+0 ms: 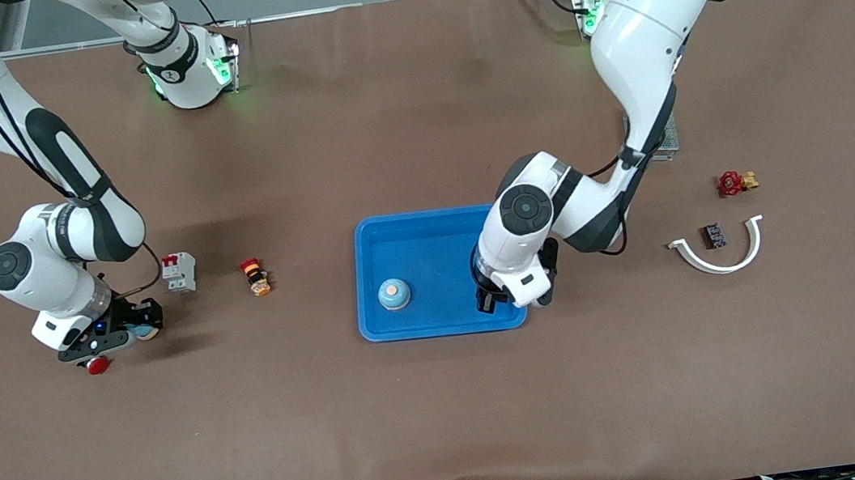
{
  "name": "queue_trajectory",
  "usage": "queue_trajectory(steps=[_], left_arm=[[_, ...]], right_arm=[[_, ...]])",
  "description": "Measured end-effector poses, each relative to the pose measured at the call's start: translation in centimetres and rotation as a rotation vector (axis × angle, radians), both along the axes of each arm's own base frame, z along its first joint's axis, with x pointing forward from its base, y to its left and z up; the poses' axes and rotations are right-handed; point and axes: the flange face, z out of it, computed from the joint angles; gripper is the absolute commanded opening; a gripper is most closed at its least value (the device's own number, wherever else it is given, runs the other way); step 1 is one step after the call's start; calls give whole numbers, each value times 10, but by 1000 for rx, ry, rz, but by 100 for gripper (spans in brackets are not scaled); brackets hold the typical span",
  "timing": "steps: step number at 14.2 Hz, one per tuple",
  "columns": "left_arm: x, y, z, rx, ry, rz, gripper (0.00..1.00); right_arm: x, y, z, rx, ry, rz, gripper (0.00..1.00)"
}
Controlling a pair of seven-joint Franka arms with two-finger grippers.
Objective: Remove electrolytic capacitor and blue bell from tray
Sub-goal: 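Carry the capacitor with the left gripper while the right gripper reaches the tray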
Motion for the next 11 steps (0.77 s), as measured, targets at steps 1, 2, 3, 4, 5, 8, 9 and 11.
queue_trajectory(steps=[1,2,3,4,5,8,9,11], left_arm=[[2,6,15,17,0,-18,0],[5,13,30,32,-2,-32,0],[9,22,43,48,-2,-47,0],[13,33,55,64,1,-63,0],[17,46,63,83,11,-76,0],[30,87,70,122,51,-78,0],[34,101,64,129,64,-75,0],[40,135,49,142,95,-71,0]], right_arm=[[0,-1,0,0,-2,-1,100],[0,-1,0,0,-3,-1,100],[1,-1,1,0,-4,-1,100],[1,-1,1,-1,-5,-1,100],[2,-1,2,-1,-6,-1,100],[4,3,7,4,7,5,100],[6,9,12,10,21,13,100],[9,22,27,40,38,-8,100]])
